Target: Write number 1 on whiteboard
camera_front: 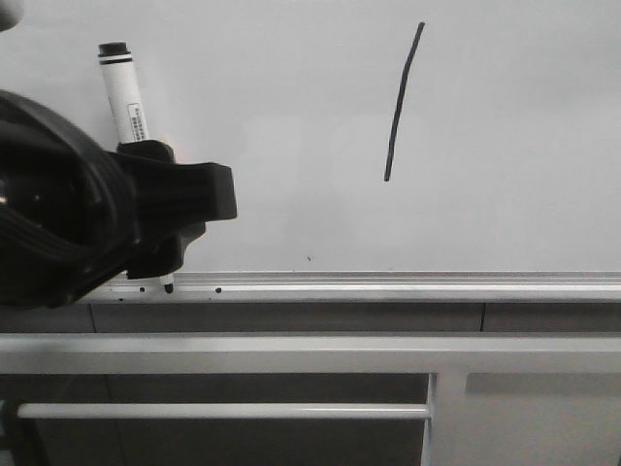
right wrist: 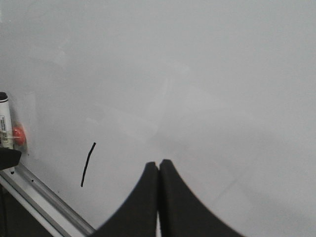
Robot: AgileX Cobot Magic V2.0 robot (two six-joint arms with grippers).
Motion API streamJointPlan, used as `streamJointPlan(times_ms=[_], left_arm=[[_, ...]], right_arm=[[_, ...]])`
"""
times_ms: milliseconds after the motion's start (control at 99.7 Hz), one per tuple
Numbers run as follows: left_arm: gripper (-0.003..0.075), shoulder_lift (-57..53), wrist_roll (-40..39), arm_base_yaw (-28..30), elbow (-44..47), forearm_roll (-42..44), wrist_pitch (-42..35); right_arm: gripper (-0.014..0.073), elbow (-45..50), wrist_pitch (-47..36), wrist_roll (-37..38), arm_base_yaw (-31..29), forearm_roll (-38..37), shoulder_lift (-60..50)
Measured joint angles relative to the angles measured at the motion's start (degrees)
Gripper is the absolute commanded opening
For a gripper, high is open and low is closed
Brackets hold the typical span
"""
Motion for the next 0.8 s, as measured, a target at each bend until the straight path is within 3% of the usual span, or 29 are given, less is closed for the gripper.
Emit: streamJointPlan(times_ms=[421,511,561,642,802], left_arm=[[0.0431,-6.5,11.3,-7.9,0.0,-12.8,-9.3],[0.0326,-8.6,13.5,-10.4,0.0,-13.8,-11.5],[0.022,-9.7,15.1,-11.8,0.0,-14.1,-12.8],[-0.0013,-11.6,18.8,-14.4,0.0,-14.8,-14.8],[-0.002,-14.3,28.8,-18.2,0.0,-20.8,-15.5]], right_arm=[[-0.0062,0.0,0.0,0.0,0.0,0.0,0.0],[-0.0062,0.0,0.0,0.0,0.0,0.0,0.0],[-0.0062,0.0,0.0,0.0,0.0,0.0,0.0],[-0.0062,0.0,0.1,0.0,0.0,0.0,0.0],[-0.0062,0.7,0.3,0.0,0.0,0.0,-0.5]])
